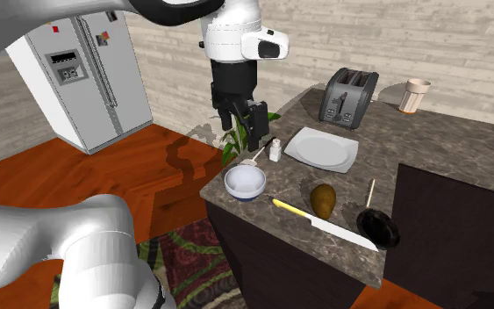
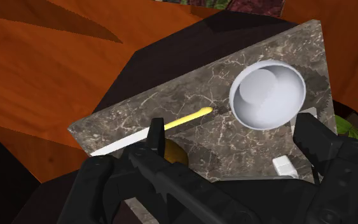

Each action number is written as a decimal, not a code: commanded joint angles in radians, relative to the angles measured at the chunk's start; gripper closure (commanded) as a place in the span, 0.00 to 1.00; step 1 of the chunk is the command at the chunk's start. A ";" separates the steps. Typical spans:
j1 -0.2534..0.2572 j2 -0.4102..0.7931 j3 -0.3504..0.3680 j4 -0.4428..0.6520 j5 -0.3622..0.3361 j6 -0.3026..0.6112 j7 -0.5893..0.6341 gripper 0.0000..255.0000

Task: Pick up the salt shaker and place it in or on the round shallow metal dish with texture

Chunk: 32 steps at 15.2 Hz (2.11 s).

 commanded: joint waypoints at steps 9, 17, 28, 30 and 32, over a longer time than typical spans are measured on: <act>0.022 0.225 0.109 0.025 0.043 0.190 0.075 0.00; 0.034 0.495 0.213 0.128 0.032 0.345 0.162 0.00; 0.076 0.921 0.314 0.401 -0.101 0.458 0.318 0.00; 0.095 1.003 0.321 0.469 -0.135 0.462 0.346 0.00; 0.118 1.087 0.323 0.543 -0.169 0.461 0.372 0.00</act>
